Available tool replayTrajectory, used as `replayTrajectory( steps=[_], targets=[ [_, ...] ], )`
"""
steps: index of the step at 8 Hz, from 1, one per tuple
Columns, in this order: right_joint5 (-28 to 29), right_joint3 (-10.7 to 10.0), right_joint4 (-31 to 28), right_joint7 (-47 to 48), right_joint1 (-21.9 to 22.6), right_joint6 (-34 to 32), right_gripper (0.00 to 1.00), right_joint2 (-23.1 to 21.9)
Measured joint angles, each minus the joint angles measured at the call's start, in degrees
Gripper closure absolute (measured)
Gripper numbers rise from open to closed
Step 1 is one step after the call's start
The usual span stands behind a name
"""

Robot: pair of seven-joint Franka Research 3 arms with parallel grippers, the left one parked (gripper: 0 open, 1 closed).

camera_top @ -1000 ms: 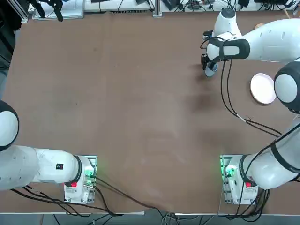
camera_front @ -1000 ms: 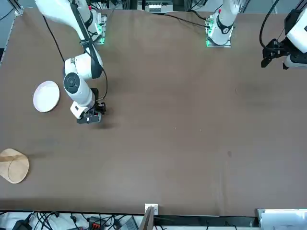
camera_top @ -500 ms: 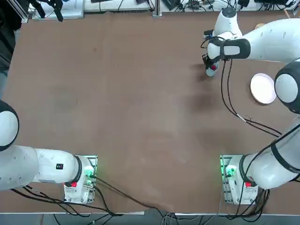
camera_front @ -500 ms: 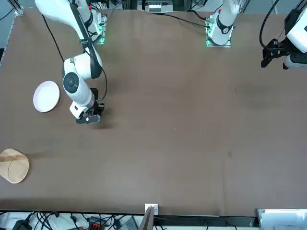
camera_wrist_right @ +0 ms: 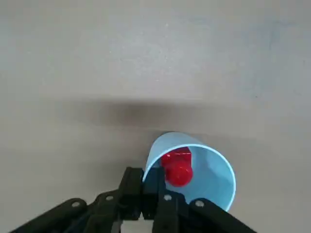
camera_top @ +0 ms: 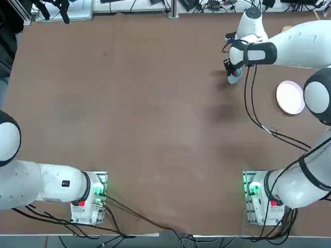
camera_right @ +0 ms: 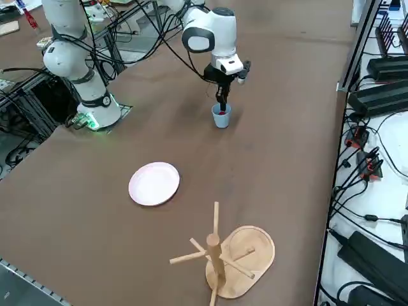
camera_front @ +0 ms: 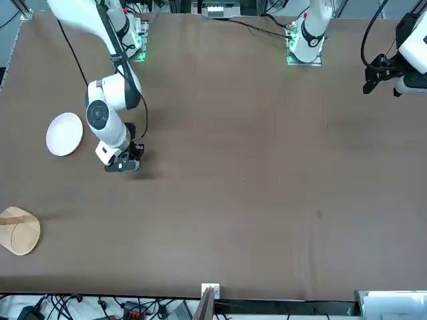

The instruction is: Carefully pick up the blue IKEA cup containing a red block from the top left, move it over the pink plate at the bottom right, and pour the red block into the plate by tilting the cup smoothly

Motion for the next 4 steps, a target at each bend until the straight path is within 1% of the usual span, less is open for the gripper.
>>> replayTrajectory(
  steps=[2, 4],
  targets=[
    [0.0, -0.12, 0.02, 0.0, -0.05, -1.73, 0.98, -0.36],
    [0.0, -1.02, 0.12, 0.0, -0.32, -5.97, 0.98, -1.9]
  ],
)
